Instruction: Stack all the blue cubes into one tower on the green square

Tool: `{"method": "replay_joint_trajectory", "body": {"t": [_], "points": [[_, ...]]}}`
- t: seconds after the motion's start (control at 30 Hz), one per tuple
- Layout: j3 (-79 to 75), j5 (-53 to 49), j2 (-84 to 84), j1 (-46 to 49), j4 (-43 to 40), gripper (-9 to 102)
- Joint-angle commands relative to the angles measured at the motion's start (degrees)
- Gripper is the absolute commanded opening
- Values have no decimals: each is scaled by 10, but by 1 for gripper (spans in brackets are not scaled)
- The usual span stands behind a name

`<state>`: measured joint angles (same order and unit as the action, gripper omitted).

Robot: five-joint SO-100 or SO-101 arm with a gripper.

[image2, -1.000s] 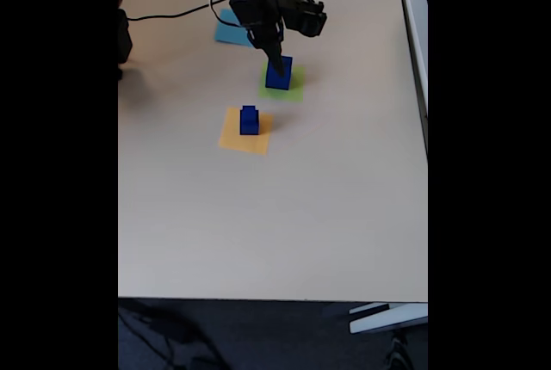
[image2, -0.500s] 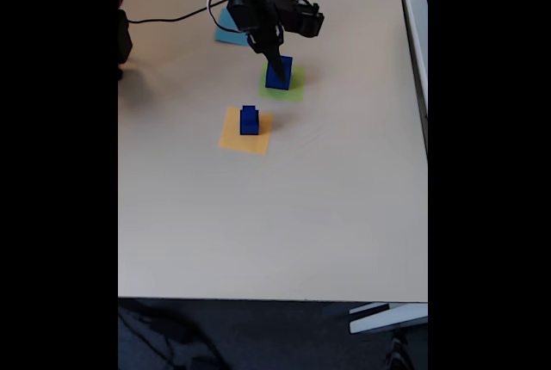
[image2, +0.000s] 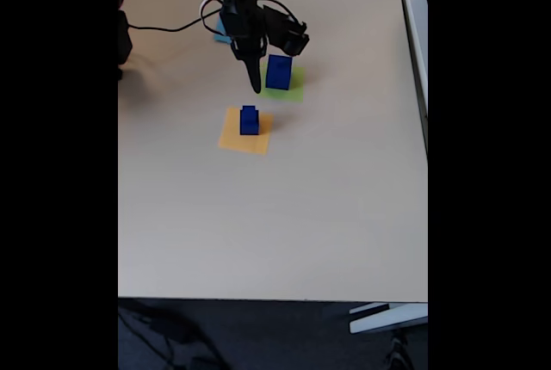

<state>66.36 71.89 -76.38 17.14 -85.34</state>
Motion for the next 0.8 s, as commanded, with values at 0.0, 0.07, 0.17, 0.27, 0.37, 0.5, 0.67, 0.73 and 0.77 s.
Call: {"method": "replay_joint_trajectory", "body": {"t": [0.0, 0.07, 0.17, 0.27, 0.37, 0.5, 0.67, 0.73, 0.77], "points": [[-3, 2, -39, 14, -4, 33], [0, -6, -31, 24, 11, 33], [1, -23, -17, 38, 38, 33], [-3, -31, 2, 47, 54, 34], [-6, -33, 21, 53, 67, 33], [-6, -29, 34, 49, 68, 36], [-4, -27, 44, 47, 64, 36], [-5, -28, 49, 47, 64, 36], [-5, -30, 52, 47, 64, 36]]}}
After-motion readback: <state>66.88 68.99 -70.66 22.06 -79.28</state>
